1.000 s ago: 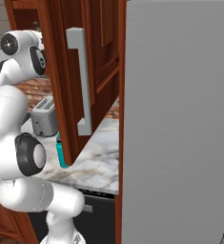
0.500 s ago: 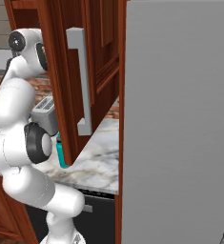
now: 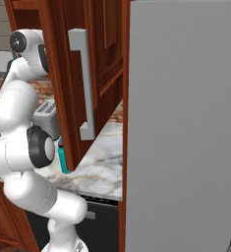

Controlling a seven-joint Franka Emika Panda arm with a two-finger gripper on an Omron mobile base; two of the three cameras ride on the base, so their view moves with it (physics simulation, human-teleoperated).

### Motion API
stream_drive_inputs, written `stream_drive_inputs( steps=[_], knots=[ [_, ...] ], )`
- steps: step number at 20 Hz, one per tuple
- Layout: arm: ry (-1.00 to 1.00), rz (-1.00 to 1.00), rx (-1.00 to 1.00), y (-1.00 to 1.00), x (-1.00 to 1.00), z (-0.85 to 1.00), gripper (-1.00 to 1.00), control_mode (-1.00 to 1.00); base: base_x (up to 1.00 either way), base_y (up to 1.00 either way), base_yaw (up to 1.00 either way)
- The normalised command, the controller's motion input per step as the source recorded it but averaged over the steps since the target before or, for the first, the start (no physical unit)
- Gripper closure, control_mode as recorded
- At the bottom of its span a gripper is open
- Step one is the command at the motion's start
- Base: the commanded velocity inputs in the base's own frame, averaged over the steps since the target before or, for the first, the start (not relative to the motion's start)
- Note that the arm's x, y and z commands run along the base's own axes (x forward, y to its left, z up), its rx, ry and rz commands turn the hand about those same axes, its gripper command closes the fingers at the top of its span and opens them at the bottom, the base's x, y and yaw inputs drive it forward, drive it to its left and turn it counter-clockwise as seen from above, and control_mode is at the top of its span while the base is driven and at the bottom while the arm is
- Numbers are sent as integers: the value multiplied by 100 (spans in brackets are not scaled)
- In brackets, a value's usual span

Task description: Sort all alcoholic drinks to one cabinet, and non-alcoholic drinks to the other.

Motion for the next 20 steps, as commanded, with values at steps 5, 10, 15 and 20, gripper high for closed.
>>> stream_drive_inputs(
  steps=[5,10,15,20],
  knots=[
    [3,0,3,1,0,-40,-100,-100,0,0,0],
    [0,0,1,0,0,-10,-100,-100,0,0,0],
    [0,0,0,2,0,0,-100,-100,0,0,0],
    [-2,0,0,11,0,7,-100,-100,0,0,0]
  ],
)
